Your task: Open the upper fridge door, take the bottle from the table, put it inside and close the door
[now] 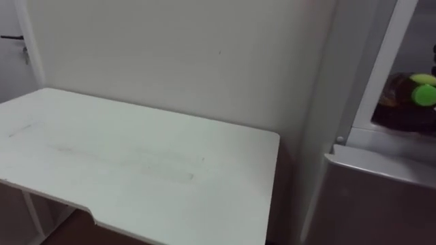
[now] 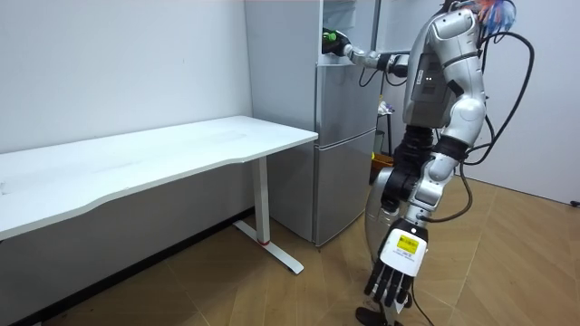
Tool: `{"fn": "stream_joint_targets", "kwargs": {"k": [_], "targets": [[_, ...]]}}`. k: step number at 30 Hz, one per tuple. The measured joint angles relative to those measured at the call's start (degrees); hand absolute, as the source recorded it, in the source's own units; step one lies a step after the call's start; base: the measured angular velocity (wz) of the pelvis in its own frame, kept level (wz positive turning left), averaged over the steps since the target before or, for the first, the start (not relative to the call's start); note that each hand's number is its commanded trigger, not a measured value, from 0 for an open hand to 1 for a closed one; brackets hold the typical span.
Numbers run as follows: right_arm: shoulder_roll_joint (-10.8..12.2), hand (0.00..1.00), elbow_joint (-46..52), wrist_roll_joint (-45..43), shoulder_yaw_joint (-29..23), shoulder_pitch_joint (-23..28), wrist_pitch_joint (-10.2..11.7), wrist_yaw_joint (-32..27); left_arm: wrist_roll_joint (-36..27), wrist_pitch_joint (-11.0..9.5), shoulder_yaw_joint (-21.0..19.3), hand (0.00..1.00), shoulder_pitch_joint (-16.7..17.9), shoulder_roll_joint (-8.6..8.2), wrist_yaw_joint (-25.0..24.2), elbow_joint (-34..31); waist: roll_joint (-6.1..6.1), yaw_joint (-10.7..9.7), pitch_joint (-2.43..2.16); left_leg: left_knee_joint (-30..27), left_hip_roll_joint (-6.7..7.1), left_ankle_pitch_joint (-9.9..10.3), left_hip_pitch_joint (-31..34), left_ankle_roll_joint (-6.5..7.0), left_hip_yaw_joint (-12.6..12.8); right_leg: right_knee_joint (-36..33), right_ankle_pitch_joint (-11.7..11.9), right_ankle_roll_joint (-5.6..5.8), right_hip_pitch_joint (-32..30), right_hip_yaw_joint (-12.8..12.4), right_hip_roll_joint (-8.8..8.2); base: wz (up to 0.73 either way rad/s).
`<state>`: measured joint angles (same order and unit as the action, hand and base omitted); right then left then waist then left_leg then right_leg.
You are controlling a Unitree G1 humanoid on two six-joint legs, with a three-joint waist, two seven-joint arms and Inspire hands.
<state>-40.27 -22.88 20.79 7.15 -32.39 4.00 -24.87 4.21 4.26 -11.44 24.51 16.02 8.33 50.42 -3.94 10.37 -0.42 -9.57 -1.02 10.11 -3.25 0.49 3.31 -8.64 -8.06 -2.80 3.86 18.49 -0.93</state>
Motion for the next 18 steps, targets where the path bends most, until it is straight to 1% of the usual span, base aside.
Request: {"fn": "stream_joint_targets", "kwargs": {"k": [3, 5, 7, 11, 16, 18], "targets": [[0.0, 0.00, 1.5, -0.1, -0.1, 0.8, -0.2, -0.1, 0.0, -0.6, -1.2, 0.00, 0.0, -0.27, 0.0, 0.2, -0.12, -0.4, 0.05, 0.2, -0.01, 0.0, -0.4, 0.00, 0.7, 0.0, -0.1, 0.04, 0.1, -0.4, 0.00, -0.06], [0.0, 0.00, 3.8, -0.4, -1.2, 2.5, -0.2, -0.2, 0.1, -1.4, -2.1, 0.00, -0.1, -0.39, 0.0, 0.2, -0.10, -0.4, 0.07, 0.2, -0.04, 0.0, -0.4, 0.02, 1.2, 0.0, -0.1, 0.05, 0.1, -0.7, 0.01, -0.05], [0.0, 0.00, 5.6, -0.7, -2.2, 3.7, -0.2, -0.3, 0.4, -1.7, -2.1, 0.00, 0.0, -0.67, 0.0, 0.2, 0.04, -0.4, 0.16, 0.2, -0.05, 0.1, -0.5, 0.07, 1.4, 0.0, -0.1, 0.10, 0.1, -0.9, 0.01, -0.05], [0.0, 0.00, 8.4, -0.6, -2.3, 5.3, -0.2, -0.6, 0.4, -1.8, -2.1, 0.00, 0.0, -1.36, 0.0, 0.3, 0.26, -0.5, 0.31, 0.3, -0.10, 0.1, -0.6, 0.07, 1.6, -0.1, -0.1, 0.10, 0.1, -1.1, 0.06, -0.02], [0.0, 0.00, 11.4, -0.3, -2.7, 7.4, -0.2, -0.6, 0.3, -2.2, -2.1, 0.00, 0.0, -1.43, 0.0, 0.3, 0.36, -0.9, 0.32, 0.3, -0.14, 0.1, -0.6, 0.06, 1.7, -0.1, -0.1, 0.09, -0.1, -1.2, 0.11, 0.00], [0.0, 0.00, 13.2, -0.3, -4.2, 8.6, -0.2, -0.6, 0.3, -2.6, -2.1, 0.00, 0.1, -1.43, 0.1, 0.3, 0.38, -0.9, 0.31, 0.3, -0.13, 0.1, -0.6, 0.06, 1.5, -0.1, -0.1, 0.10, -0.1, -1.2, 0.10, 0.00]]}}
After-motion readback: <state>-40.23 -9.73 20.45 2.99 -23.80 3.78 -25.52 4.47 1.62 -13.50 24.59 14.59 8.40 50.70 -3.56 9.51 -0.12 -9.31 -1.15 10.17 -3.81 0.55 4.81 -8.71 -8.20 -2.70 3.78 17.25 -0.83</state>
